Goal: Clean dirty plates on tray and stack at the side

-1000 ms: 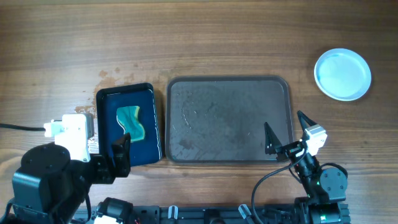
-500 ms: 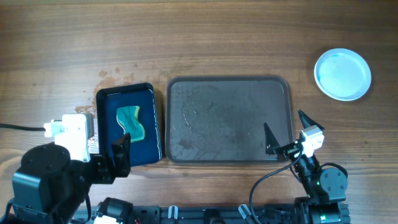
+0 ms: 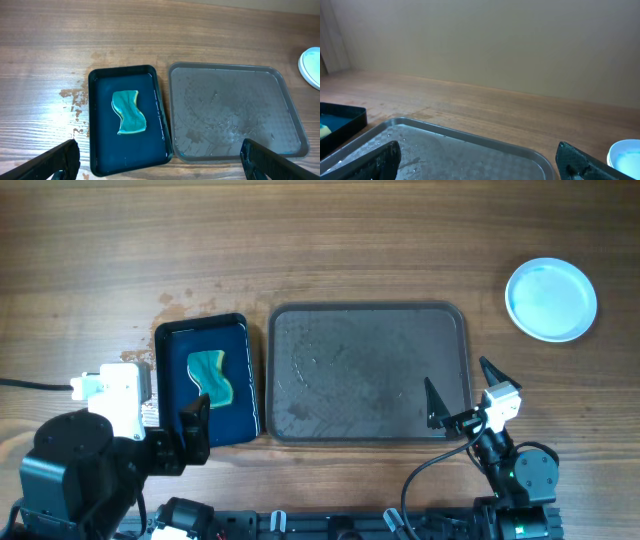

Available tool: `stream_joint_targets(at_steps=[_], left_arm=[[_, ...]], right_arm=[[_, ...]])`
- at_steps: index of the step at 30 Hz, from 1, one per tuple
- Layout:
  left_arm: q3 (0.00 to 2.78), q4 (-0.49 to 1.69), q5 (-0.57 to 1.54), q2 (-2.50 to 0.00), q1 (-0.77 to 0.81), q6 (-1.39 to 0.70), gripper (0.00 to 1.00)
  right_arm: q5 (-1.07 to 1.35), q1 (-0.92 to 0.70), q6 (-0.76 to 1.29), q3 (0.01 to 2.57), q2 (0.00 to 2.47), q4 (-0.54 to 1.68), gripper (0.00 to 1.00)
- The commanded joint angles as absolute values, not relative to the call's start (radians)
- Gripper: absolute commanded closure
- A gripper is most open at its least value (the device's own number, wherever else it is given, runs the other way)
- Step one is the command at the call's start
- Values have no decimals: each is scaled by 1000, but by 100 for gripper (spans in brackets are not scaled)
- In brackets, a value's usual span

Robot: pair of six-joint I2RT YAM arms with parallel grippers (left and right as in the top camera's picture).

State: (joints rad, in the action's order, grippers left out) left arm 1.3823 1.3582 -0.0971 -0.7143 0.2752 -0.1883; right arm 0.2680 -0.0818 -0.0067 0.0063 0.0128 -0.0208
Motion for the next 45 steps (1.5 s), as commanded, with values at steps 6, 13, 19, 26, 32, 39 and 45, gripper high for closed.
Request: stream_joint_targets(at_steps=[6,13,19,26,32,39,45], left_arm=[[1382,1156,-107,-713,281,-186,0],[1152,582,-60,-640,163,-160,0],[746,202,24,-444,88,-164,0],[380,32,105,-198,6,-165,0],[237,-41,109,-33,-24,-165,0],[154,-93,142,-4,-60,-172,0],[9,-293,213,-4,-66,-172,0]], right_arm=[[258,-86,-26,5,14,-21,0],[258,-86,-26,5,14,-20,0],[258,-86,-26,5,14,-21,0],[258,-86,-26,5,14,-20,0],[258,-86,-26,5,14,-20,0],[258,-86,-26,5,14,-21,0],[258,-86,-25,5,14,-21,0]])
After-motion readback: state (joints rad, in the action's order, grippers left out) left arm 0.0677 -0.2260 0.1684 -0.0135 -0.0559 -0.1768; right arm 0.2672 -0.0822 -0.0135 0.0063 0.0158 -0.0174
